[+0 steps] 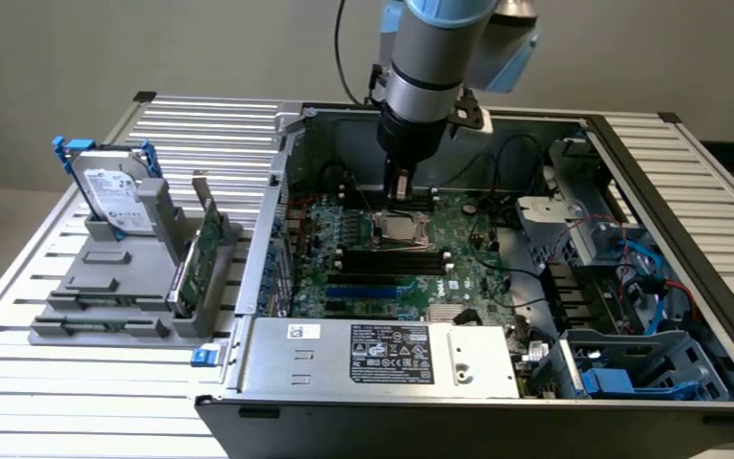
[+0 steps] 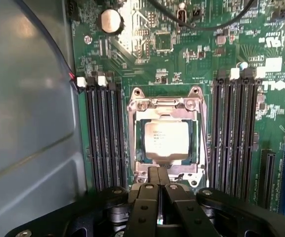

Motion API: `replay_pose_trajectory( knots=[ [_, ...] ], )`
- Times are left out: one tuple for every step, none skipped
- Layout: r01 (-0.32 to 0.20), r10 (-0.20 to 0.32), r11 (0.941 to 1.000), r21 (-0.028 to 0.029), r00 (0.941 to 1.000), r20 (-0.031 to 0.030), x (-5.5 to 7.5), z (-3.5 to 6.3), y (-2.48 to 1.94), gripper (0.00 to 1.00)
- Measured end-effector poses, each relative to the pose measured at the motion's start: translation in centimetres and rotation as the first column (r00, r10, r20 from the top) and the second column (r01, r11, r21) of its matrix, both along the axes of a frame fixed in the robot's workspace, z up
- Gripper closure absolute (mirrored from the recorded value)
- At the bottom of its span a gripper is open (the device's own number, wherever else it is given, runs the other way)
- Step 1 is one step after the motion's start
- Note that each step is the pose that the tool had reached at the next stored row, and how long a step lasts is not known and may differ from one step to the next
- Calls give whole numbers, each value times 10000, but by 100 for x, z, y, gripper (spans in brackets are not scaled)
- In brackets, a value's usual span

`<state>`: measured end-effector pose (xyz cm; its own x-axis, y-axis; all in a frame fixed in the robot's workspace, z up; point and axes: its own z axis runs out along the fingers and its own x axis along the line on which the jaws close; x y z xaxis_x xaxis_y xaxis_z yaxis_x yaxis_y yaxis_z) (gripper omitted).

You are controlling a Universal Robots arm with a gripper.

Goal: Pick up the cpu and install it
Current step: 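Close the cpu cover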

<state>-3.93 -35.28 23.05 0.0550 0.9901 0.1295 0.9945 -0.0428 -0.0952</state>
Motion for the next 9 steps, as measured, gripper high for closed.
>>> replay_pose_trajectory(
  knots=[
    [0,0,10000,0,10000,0,-18,-18,0,89],
    [0,0,10000,-1,10000,0,-35,-36,0,89],
    [0,0,10000,0,10000,0,-55,-53,0,89],
    [-1,1,10000,-1,10000,0,-75,-70,0,89],
    [0,0,10000,-1,10000,-1,-93,-87,0,89],
    [-1,1,10000,-1,10000,-1,-107,-104,0,89],
    [-2,2,10000,0,10000,0,-117,-122,0,89],
    [-3,3,10000,0,10000,0,-121,-137,0,89],
    [-4,4,10000,0,10000,-1,-124,-148,0,89]
  ],
)
